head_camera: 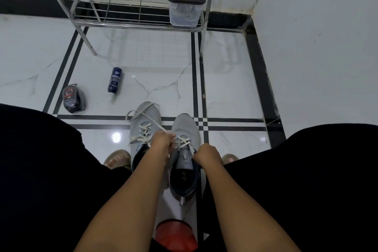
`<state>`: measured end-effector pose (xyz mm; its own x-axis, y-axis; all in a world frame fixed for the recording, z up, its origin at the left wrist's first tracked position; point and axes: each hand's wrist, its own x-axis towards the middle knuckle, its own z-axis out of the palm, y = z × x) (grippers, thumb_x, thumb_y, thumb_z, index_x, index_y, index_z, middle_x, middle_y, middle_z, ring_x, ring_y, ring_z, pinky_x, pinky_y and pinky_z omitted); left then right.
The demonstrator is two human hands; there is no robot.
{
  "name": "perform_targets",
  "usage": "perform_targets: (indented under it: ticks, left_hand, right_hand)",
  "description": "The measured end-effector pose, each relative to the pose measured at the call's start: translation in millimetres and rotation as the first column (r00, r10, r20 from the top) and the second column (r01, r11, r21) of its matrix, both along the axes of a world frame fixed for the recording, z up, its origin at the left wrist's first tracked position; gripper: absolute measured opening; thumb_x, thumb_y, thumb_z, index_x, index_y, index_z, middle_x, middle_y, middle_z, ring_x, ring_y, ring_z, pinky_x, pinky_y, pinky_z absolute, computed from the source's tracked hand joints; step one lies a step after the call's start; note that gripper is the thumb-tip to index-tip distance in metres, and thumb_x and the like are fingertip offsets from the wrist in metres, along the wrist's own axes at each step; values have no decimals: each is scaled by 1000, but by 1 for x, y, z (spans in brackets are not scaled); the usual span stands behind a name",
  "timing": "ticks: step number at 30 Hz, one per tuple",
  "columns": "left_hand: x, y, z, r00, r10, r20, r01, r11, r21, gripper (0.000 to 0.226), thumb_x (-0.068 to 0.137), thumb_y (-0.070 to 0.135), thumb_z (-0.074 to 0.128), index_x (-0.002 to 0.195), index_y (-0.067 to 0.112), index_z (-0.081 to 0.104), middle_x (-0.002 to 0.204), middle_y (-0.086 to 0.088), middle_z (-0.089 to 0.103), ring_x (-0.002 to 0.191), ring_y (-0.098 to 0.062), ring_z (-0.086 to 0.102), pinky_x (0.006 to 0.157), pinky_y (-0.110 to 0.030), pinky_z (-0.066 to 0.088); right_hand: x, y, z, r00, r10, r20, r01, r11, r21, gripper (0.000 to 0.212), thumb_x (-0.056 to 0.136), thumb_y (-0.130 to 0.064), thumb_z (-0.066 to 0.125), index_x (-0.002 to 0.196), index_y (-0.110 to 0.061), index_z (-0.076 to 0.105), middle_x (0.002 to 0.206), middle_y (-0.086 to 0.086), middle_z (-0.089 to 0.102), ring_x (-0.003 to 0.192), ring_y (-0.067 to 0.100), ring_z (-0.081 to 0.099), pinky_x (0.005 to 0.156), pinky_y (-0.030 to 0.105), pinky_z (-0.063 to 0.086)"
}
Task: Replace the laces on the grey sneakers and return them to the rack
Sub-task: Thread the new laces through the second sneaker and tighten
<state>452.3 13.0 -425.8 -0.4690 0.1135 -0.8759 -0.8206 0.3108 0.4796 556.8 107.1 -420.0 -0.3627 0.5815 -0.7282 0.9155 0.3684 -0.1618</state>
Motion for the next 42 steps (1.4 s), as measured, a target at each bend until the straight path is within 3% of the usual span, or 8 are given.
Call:
perform_targets:
  ticks: [3,5,8,12,19,31,38,42]
  left_hand:
    - [-11,4,29,910,-377,-173,354,923,-148,13,97,9,52,102,7,63,107,-16,61,78,-21,55,61,-28,44]
    - [-21,12,53,773,-616,-149,564,776,-284,46,97,2,48,142,9,41,143,-12,44,116,-25,53,87,-32,47]
    - [-30,14,83,510,-839,-187,739,539,-403,54,100,-3,33,150,14,25,156,-10,25,138,-25,35,107,-31,33]
    - [-32,8,111,694,-588,-415,563,803,-196,30,102,14,39,122,6,60,120,-10,58,90,-13,56,67,-19,40]
    - [-20,5,124,613,-586,-529,629,768,-121,25,98,31,52,94,13,68,86,1,65,87,-18,57,78,-30,44]
    - [-21,-18,90,645,-679,-351,585,734,-346,23,99,19,49,84,11,64,69,0,54,57,-8,46,52,-20,34]
    - [-25,-39,50,662,-738,-130,566,606,-559,41,90,32,56,125,12,62,137,-7,53,122,-27,52,99,-36,43]
    - [-23,-47,44,744,-662,-89,464,608,-644,31,91,30,54,116,13,63,127,-8,57,120,-30,50,106,-43,36]
  right_hand:
    - [-3,1,2,1000,-23,20,24,999,-33,23,86,-20,57,107,-10,60,112,10,62,98,29,64,82,36,55]
    - [-4,3,7,999,-16,48,19,998,-57,28,84,-24,61,109,-11,59,113,9,62,98,28,64,79,33,54]
    - [-15,11,23,1000,-4,-4,4,998,64,37,86,-39,59,112,-12,58,114,6,62,102,26,61,80,33,49]
    - [-42,22,61,792,-419,-443,338,906,-253,52,98,-49,37,93,-13,74,98,2,68,88,21,60,78,33,49]
    - [-46,20,103,482,-816,-319,255,479,-840,19,88,-37,67,91,-19,71,92,-4,68,95,13,60,87,30,43]
    - [-34,47,117,65,-945,-322,408,319,-855,24,85,-15,72,108,-9,69,85,-4,65,76,6,55,75,23,47]
    - [-28,63,121,-122,-906,-405,457,311,-833,18,83,-14,75,100,-10,71,95,-1,67,82,9,59,76,23,52]
    - [-25,70,125,-178,-871,-458,445,344,-827,15,84,-12,73,98,-9,70,91,1,67,82,10,60,71,23,52]
